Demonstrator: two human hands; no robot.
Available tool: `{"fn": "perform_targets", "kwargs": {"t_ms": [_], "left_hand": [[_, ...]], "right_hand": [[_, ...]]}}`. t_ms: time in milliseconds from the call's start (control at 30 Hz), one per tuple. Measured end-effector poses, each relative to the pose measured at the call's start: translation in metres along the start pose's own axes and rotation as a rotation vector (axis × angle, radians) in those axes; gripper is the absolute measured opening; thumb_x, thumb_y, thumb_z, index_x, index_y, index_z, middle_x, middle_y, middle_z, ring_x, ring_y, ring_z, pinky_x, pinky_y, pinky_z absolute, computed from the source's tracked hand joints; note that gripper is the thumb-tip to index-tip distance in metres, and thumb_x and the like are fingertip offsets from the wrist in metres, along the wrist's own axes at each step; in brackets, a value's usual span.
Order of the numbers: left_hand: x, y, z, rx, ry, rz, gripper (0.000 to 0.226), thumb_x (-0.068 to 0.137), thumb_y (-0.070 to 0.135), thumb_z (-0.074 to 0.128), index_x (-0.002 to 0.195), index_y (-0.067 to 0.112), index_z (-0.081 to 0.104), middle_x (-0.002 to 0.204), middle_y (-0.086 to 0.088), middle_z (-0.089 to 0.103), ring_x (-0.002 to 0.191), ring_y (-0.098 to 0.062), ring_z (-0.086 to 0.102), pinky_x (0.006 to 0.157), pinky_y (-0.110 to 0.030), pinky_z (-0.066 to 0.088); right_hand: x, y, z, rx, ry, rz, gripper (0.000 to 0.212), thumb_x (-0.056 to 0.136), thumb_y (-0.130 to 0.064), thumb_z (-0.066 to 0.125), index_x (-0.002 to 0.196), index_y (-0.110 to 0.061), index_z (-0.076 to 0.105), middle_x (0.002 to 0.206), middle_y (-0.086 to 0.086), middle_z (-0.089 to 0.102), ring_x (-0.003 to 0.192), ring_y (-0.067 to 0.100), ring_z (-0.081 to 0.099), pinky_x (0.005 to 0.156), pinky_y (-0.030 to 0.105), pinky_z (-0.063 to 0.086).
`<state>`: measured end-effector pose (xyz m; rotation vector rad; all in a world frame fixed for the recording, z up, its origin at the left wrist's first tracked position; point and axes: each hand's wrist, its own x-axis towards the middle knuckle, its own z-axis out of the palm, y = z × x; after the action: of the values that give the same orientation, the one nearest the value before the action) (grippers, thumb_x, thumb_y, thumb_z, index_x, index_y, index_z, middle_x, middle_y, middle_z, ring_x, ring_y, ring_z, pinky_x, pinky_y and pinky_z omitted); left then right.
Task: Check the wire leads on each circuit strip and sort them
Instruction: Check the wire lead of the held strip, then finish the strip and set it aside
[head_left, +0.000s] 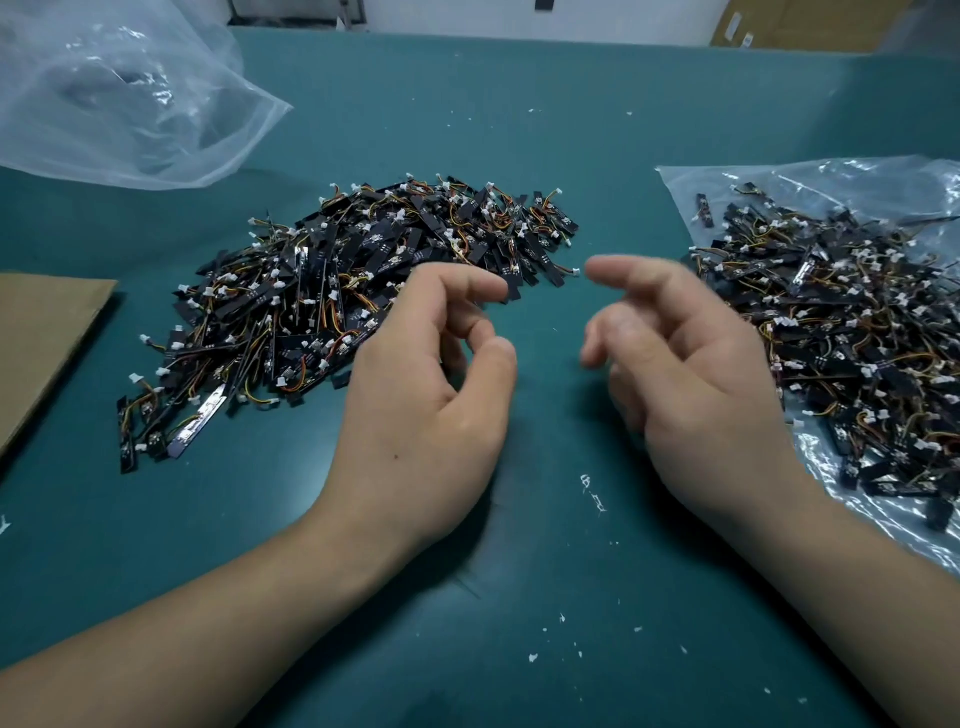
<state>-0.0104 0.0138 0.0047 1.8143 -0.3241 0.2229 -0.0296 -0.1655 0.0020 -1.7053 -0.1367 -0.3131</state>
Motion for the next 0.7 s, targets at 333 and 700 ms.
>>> {"fn": "perform_targets", "kwargs": {"t_ms": [333,700], "left_hand": [[0.0001,0.0013,-0.0011,-0.005,-0.036,0.008,0.035,0.083,0.008,0.054,0.114,0.023,0.060,0.111,0.013,0.064,0.113,-0.010,0.059,0.094,-0.031,0.053],[0.0042,-0.0032,-0.0036,-0.202,-0.035,-0.043,0.047,0.074,-0.001,0.045,0.113,0.019,0.061,0.121,0.004,0.066,0.125,-0.015,0.057,0.105,-0.040,0.053]], "right_hand": [[-0.0061,0.0006,0.0037,-0.270,-0.136,-0.014,0.008,0.094,-0.021,0.065,0.098,-0.024,0.072,0.074,-0.005,0.068,0.057,0.013,0.058,0.057,0.023,0.046],[-0.0085,-0.0025,0.0089,-0.748,-0.298,-0.105,0.030,0.089,-0.043,0.064,0.119,-0.038,0.067,0.089,-0.018,0.059,0.084,0.009,0.059,0.077,0.041,0.054]]}}
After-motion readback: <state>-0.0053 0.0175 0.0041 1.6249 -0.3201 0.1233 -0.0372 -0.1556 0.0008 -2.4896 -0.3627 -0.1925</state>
